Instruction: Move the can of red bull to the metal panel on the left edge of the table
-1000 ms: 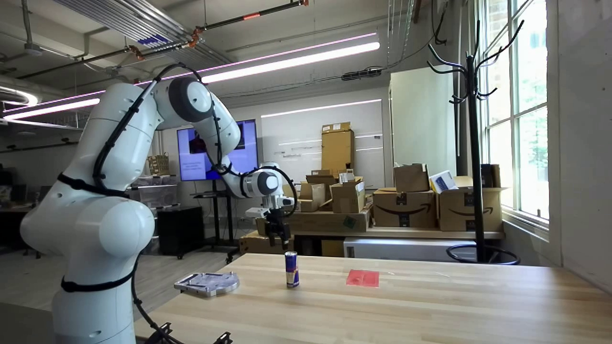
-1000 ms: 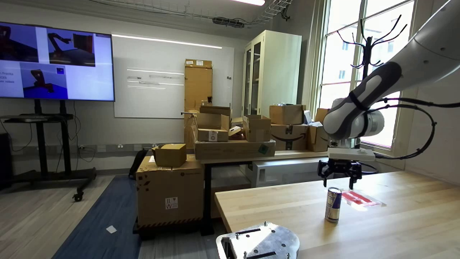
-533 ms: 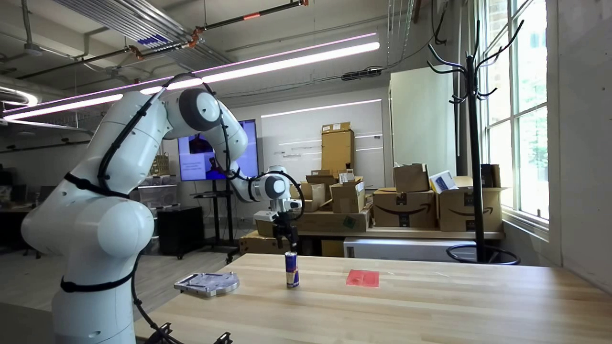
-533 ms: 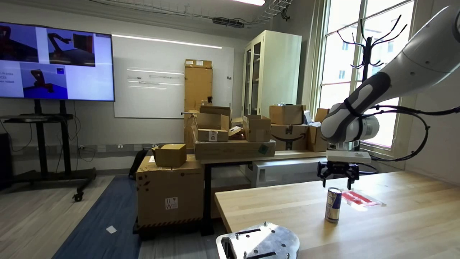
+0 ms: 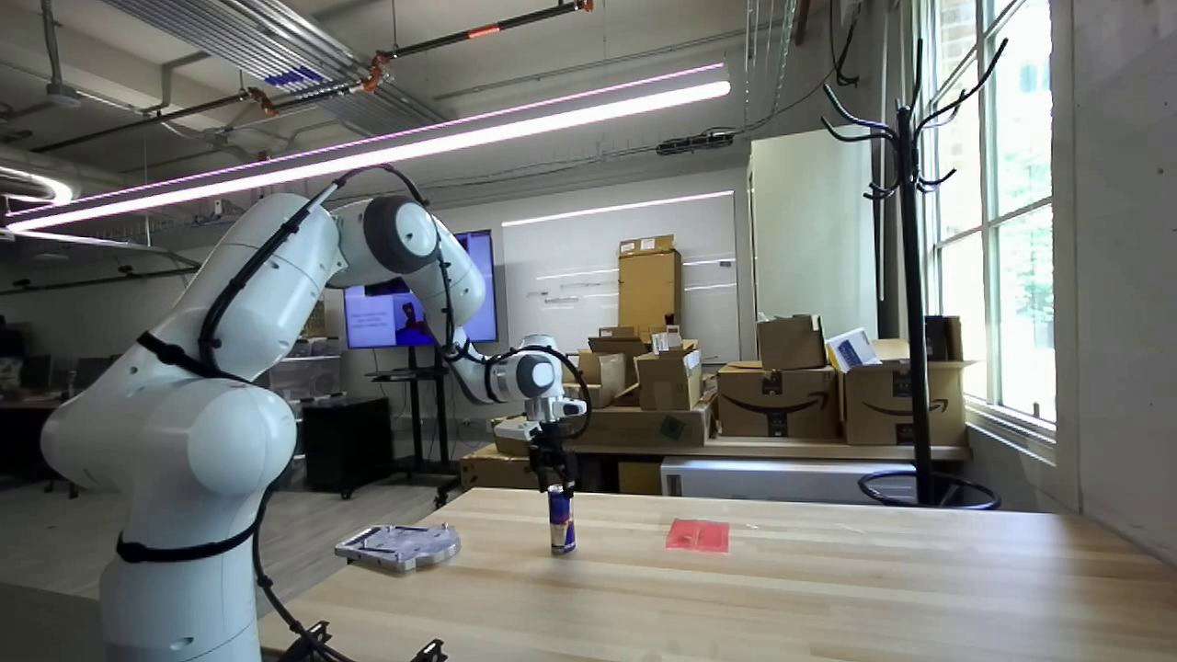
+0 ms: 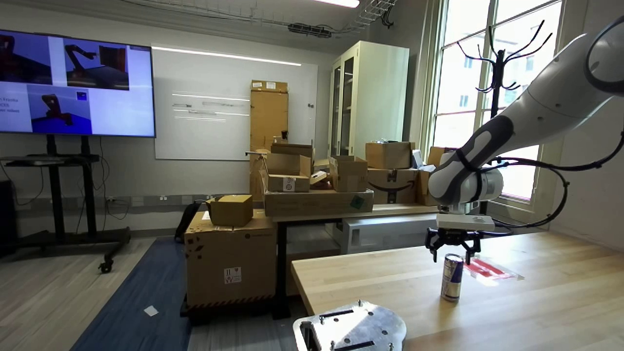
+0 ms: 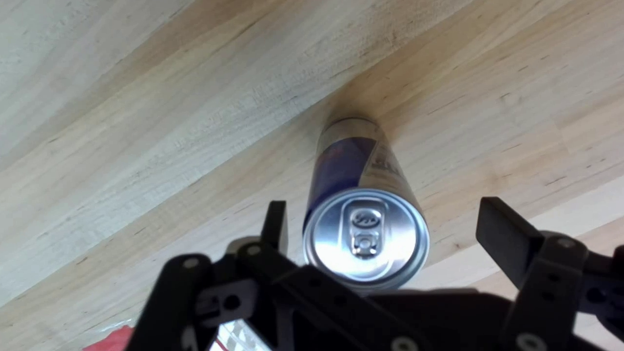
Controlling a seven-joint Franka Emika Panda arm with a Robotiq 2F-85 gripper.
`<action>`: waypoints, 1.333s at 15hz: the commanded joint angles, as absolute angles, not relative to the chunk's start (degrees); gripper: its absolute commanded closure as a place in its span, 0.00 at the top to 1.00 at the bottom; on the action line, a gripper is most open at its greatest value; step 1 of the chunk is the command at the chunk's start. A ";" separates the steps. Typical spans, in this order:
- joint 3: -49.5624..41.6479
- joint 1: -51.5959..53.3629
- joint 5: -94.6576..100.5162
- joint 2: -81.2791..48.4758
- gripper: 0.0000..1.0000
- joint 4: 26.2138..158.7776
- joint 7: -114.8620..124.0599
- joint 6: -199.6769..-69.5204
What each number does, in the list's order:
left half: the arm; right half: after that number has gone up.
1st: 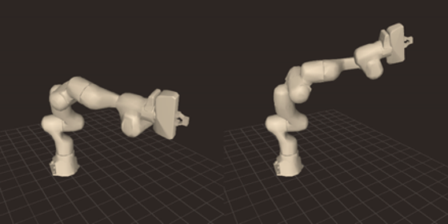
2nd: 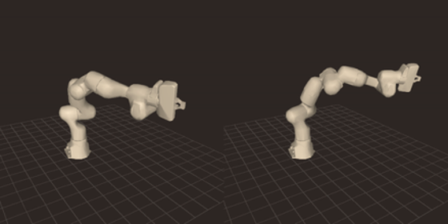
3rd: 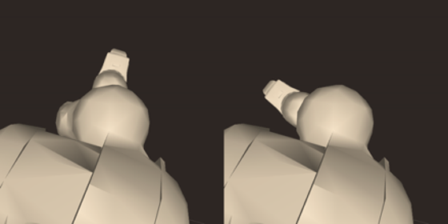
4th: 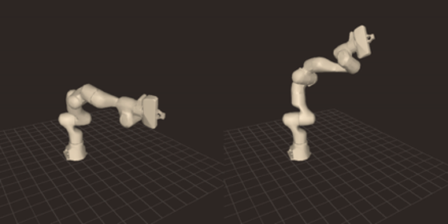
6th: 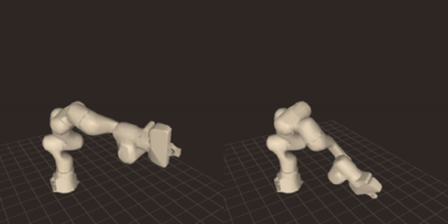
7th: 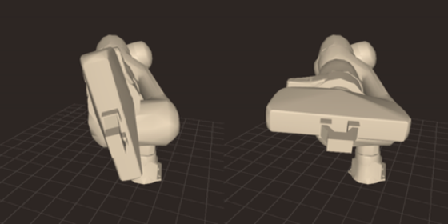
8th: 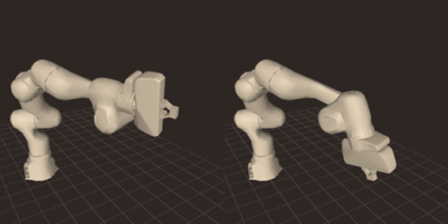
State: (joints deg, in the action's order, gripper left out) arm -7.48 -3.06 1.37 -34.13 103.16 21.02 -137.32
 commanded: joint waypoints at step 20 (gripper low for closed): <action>-6.82 -3.92 -1.20 -31.41 0.33 104.54 16.00 -137.52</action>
